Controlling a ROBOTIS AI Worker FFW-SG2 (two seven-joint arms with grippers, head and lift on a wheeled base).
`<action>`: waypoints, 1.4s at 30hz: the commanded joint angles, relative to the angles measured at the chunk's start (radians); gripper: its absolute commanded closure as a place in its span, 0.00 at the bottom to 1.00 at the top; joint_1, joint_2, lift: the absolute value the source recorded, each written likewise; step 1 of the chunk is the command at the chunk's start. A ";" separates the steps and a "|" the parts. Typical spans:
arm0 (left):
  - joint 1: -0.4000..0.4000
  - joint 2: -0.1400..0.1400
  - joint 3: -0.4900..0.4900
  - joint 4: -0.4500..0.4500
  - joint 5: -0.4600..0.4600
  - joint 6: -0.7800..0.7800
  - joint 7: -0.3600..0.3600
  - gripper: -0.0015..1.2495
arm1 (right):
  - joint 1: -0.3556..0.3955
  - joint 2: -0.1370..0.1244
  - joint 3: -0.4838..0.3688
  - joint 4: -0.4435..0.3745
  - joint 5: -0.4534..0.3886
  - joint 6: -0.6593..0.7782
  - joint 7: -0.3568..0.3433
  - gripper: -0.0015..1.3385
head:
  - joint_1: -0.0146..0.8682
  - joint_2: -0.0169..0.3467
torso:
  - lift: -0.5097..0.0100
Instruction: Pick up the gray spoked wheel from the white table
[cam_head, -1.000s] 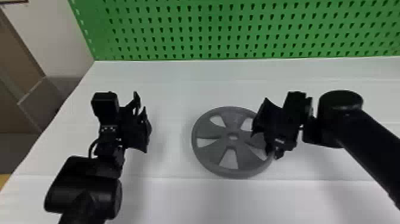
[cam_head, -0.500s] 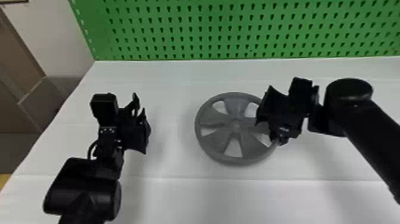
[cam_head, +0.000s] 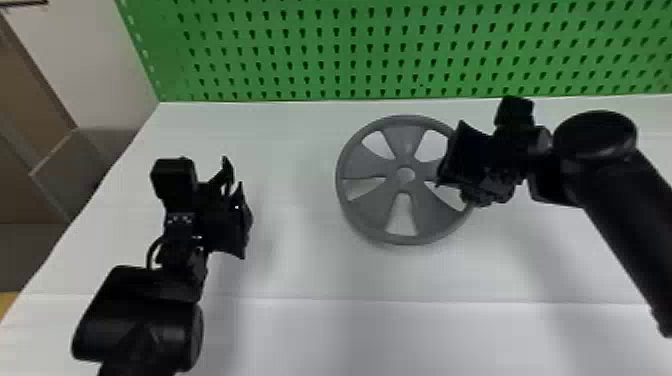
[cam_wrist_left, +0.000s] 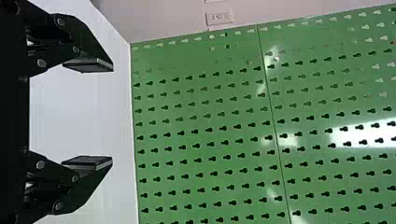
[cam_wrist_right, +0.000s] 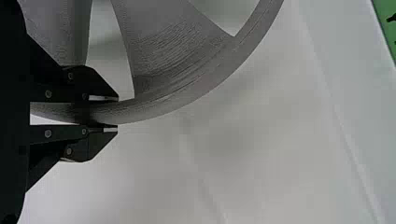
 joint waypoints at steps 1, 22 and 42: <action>0.001 0.000 0.003 -0.003 0.002 0.000 0.000 0.43 | 0.014 0.012 -0.026 -0.016 0.105 -0.012 0.075 0.84 | 0.90 0.35 | 0.85; 0.018 0.000 0.026 -0.024 0.007 0.000 0.000 0.43 | 0.191 0.078 -0.111 -0.150 0.668 -0.295 0.591 0.85 | 0.90 0.35 | 0.85; 0.021 0.000 0.026 -0.031 0.041 -0.003 0.000 0.43 | 0.389 0.138 -0.145 -0.234 1.141 -0.781 0.808 0.88 | 0.90 0.35 | 0.85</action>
